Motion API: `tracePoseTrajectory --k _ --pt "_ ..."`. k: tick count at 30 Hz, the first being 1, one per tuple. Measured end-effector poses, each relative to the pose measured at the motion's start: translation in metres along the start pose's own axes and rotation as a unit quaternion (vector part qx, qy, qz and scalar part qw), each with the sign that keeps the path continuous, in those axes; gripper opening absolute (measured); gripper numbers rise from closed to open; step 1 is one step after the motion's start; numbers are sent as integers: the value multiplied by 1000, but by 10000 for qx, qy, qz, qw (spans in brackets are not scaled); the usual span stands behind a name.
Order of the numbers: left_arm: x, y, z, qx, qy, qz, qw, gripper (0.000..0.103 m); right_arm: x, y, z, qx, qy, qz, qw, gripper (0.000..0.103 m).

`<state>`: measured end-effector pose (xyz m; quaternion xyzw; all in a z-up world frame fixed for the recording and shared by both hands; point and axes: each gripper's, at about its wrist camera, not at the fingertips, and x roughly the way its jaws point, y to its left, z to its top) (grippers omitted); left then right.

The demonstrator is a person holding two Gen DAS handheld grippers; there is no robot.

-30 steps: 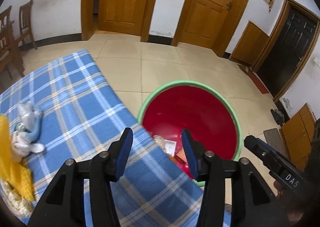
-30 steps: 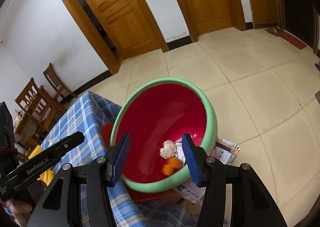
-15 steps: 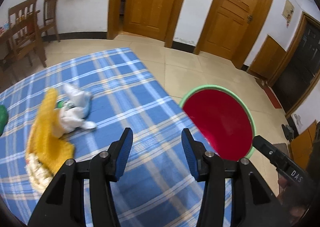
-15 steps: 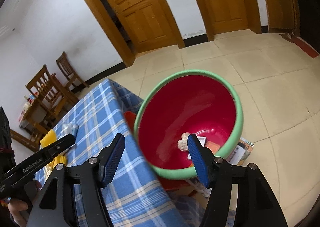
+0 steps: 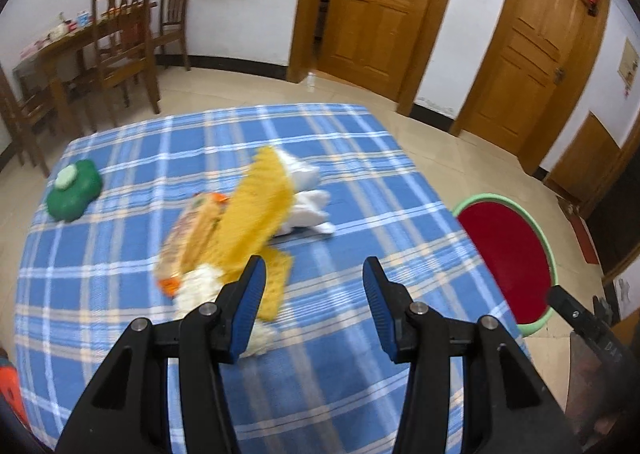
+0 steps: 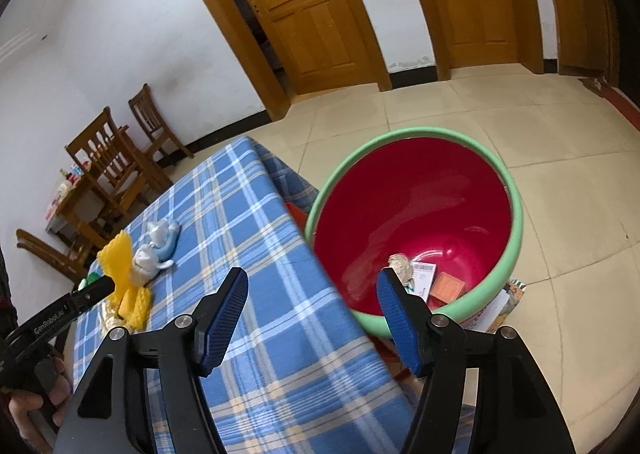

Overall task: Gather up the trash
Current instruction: 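Move both tools back over the table toward the remaining trash, then grasp the crumpled white plastic with the left tool while the right tool grasps yellow foam netting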

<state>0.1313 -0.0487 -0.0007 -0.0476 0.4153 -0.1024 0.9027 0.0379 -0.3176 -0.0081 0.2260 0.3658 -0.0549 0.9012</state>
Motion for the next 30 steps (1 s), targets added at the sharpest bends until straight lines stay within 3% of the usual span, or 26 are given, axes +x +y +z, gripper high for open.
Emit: tracePoseTrajectory --k 4,7,18,27,28,30 --pt "-1 18 -7 -121 41 133 9998 50 6 9 -4 -67 52 9 10000 69" --pt "-1 32 -11 -253 80 221 9994 50 8 13 -6 -123 55 -7 9999 78" --pt "12 68 -29 -653 348 486 9961 50 12 32 -12 -368 3 -7 9993 79" --pt "26 75 -38 -845 558 133 9948 49 15 50 -15 -735 -172 -72 9971 79" --pt "27 75 -40 -859 589 41 9946 40 16 53 -16 -791 -141 -59 9968 79" --pt "29 74 -42 -892 655 -156 9937 35 19 60 -16 -884 -52 -17 9961 79"
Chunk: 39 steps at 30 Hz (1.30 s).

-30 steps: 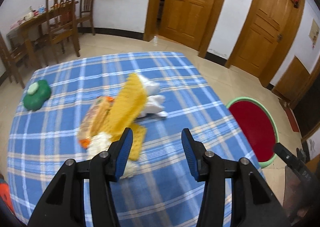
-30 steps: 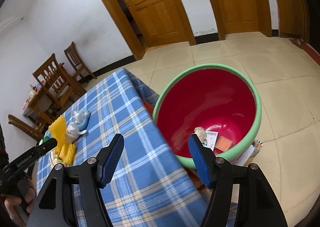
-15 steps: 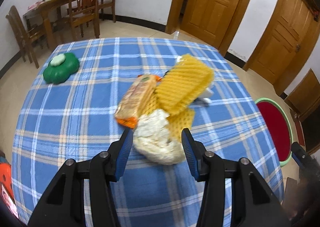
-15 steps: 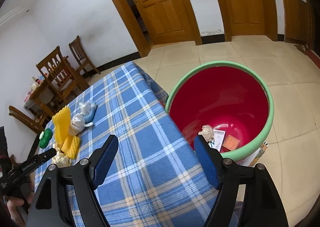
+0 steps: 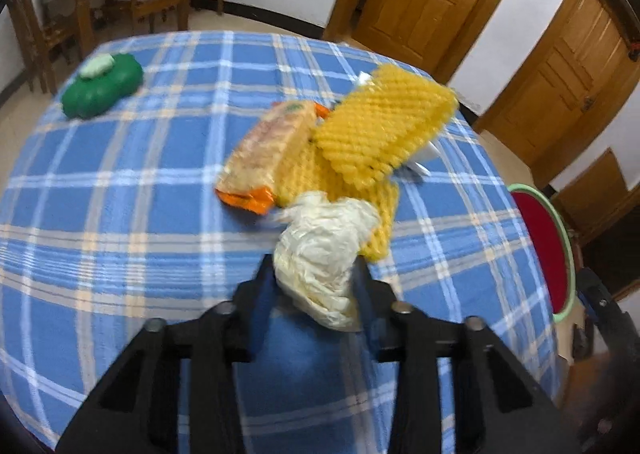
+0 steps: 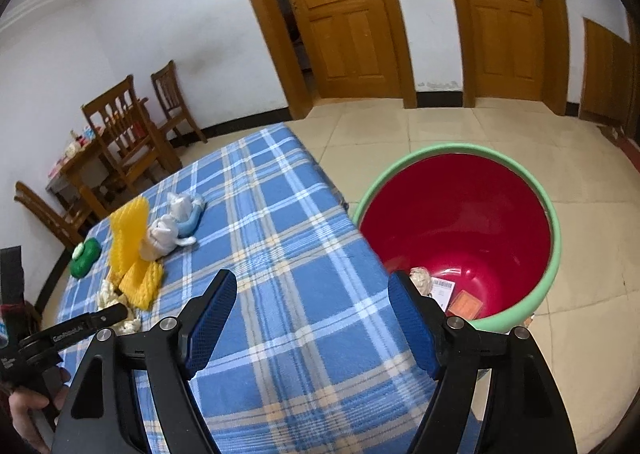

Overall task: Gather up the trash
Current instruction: 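Grasp the crumpled white plastic with the left tool while the right tool grasps yellow foam netting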

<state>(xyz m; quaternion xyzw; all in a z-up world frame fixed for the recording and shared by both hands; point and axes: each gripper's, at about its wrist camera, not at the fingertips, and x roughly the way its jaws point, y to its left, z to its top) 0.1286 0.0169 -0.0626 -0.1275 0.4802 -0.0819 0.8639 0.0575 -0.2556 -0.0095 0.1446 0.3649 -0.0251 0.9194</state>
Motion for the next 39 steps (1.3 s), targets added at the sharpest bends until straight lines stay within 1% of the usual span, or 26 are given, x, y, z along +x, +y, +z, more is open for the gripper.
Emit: tracePoseTrajectory --k 2,9,15,20,23,28,31,33,35,36,38,39 --pt "-1 -1 -2 17 -22 -74 10000 31 3 7 0 -105 97 69 9999 79" --pt "-18 8 -1 33 -161 -97 9998 29 15 38 -1 -493 336 336 9977 79" --pt "-35 31 4 -110 -386 182 9990 29 28 69 -1 -822 485 619 9935 79" --pt "-43 53 8 -267 -542 479 9970 29 45 98 -3 -998 738 858 9886 79" --pt "-47 66 8 -382 -565 533 9962 29 53 113 -6 -1068 815 1020 9857 79" --pt "-46 79 7 -530 -561 592 9953 29 70 137 -9 -1292 963 1122 9805 79" --pt "-45 84 6 -580 -548 600 9950 29 81 149 -12 -1416 1029 1106 9783 79" --pt "-44 86 5 -604 -532 583 9950 29 88 155 -13 -1452 1111 1118 9768 75" --pt "-43 88 5 -624 -520 573 9950 29 97 159 -15 -1460 1205 1132 9754 65" --pt "-42 89 5 -634 -513 564 9951 29 100 161 -15 -1468 1235 1134 9749 62" --pt "-41 90 5 -640 -501 561 9951 29 107 164 -17 -1490 1306 1161 9733 51" --pt "-40 90 5 -639 -493 568 9951 29 109 166 -17 -1492 1327 1163 9729 50"
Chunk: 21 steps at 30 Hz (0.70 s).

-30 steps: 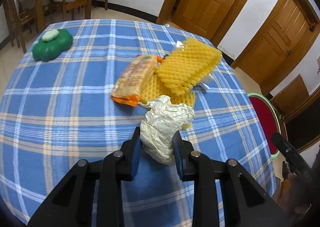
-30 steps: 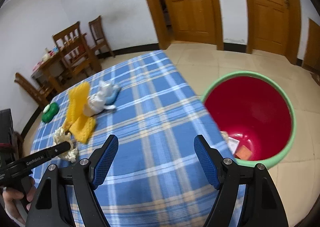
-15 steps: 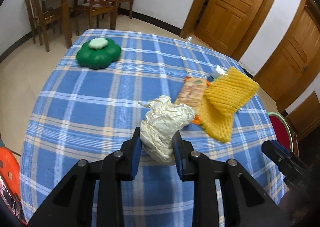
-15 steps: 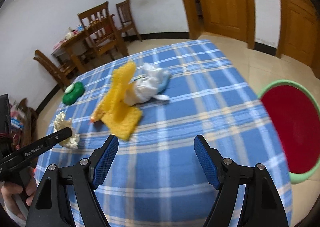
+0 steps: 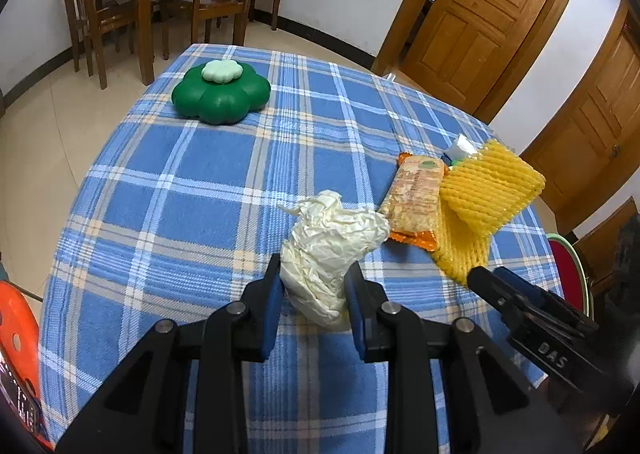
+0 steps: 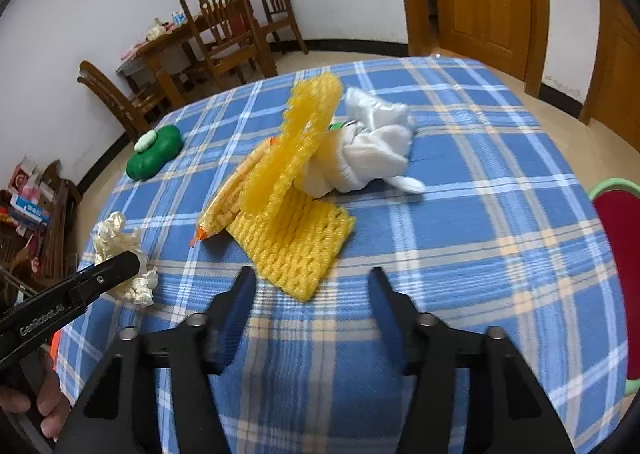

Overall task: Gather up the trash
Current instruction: 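Grasp the crumpled white plastic with the left tool while the right tool grasps yellow foam netting, then carry the white plastic and yellow netting over the red bin with both tools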

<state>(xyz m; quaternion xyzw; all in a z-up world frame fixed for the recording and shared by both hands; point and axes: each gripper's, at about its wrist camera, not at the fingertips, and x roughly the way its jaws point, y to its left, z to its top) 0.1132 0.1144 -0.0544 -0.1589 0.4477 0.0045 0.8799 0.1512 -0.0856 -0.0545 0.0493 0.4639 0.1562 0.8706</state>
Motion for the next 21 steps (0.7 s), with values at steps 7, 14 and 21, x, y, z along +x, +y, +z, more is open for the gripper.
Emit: tracePoseTrajectory --k 7,14,21 --pt "5 -4 0 35 32 13 10000 29 6 0 1 75 -8 89 9999 24" --pt "1 -14 -2 141 15 -53 9999 29 -11 -7 -8 142 -88 225 9996 8" --pt "-8 -30 -6 310 -35 -129 9994 29 -40 -23 -22 303 -246 249 9989 8"
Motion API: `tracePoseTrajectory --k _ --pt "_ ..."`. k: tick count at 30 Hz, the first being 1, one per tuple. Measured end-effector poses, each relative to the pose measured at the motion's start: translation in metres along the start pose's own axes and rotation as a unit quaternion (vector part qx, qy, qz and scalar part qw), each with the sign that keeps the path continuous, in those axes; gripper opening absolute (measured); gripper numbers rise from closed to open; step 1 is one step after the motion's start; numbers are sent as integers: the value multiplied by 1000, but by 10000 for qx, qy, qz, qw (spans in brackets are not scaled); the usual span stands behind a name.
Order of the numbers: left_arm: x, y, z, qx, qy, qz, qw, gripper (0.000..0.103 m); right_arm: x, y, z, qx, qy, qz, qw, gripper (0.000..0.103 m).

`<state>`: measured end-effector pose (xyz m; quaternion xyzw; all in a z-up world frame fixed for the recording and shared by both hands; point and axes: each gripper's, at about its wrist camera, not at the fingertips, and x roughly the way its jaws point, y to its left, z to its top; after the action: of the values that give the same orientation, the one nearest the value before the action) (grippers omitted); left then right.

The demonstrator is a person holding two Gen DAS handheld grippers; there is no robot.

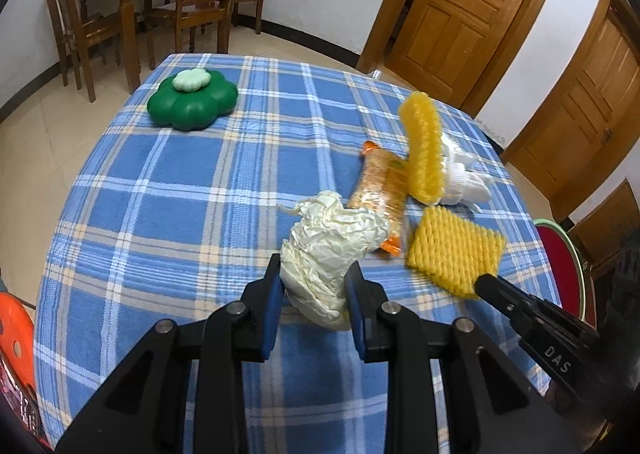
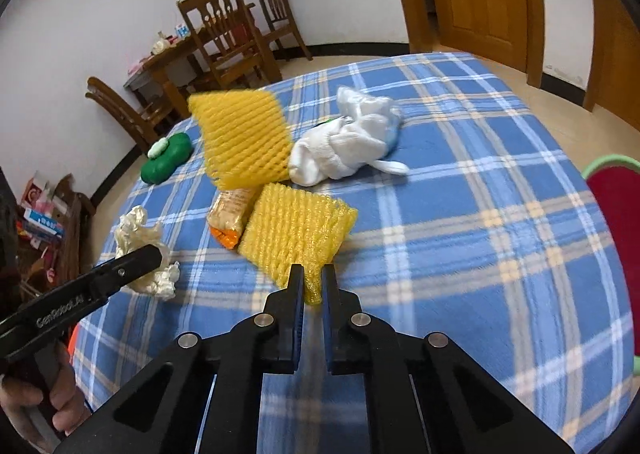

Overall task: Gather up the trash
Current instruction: 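Carry the white plastic and yellow netting over the red bin with both tools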

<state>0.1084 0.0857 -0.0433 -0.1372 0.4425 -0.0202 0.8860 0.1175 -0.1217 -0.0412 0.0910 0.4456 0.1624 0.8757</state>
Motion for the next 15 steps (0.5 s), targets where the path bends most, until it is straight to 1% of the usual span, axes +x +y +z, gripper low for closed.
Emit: tracePoseTrajectory --k 6,15 --pt "-7 -19 -3 187 -31 -103 9998 29 -33 -19 -9 227 -257 -65 9994 8" --pt "-12 -63 -7 593 78 -492 9970 29 -78 -55 -23 643 -660 -261 9954 8"
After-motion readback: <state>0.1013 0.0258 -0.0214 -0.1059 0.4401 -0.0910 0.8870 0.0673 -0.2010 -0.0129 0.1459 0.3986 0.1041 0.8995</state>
